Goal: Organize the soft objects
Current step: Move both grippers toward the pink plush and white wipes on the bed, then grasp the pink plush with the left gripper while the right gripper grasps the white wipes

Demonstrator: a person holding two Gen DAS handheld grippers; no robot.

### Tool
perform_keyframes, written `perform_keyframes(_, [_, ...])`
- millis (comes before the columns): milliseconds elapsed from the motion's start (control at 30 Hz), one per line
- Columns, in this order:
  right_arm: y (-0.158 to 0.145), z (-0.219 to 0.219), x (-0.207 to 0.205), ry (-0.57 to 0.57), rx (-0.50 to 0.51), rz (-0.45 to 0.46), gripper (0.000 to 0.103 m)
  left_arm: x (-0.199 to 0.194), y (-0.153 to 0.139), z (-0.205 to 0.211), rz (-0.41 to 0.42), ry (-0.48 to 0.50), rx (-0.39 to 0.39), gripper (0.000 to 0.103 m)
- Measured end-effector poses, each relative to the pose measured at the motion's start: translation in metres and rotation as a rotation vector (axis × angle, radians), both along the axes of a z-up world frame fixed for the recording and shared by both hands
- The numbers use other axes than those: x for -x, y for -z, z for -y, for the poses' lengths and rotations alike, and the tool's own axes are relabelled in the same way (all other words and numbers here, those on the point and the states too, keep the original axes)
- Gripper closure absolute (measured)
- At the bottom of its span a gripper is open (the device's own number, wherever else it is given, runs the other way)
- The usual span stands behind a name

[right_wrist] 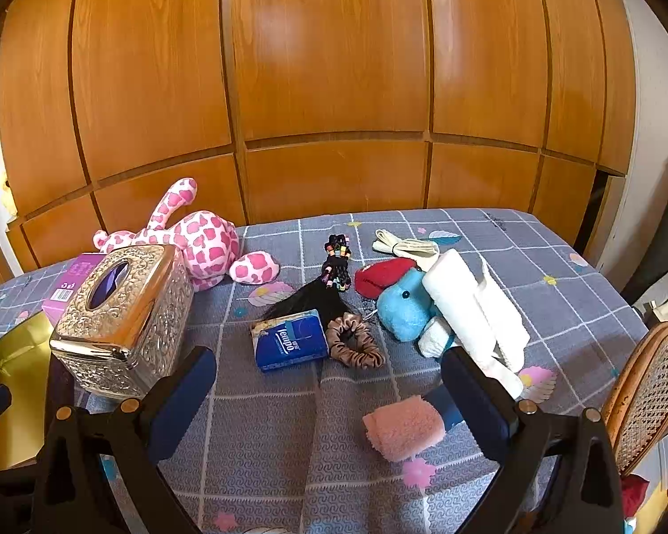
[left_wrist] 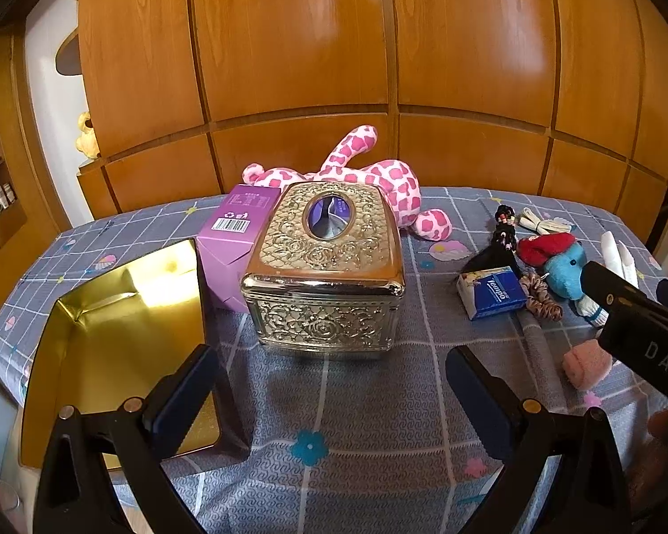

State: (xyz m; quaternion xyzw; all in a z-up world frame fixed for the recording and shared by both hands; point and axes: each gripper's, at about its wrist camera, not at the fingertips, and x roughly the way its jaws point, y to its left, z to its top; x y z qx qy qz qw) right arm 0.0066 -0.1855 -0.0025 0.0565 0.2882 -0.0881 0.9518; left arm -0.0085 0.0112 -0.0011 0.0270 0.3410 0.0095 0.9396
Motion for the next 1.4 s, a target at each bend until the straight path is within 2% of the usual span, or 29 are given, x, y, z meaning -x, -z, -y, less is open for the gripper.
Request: perform_keyframes(1400, [-0.010,0.037,-0.007,0.073,0.004,0.002,0.000,-0.001,0.002,0.012,-0.023,0.058,0.005,0.001])
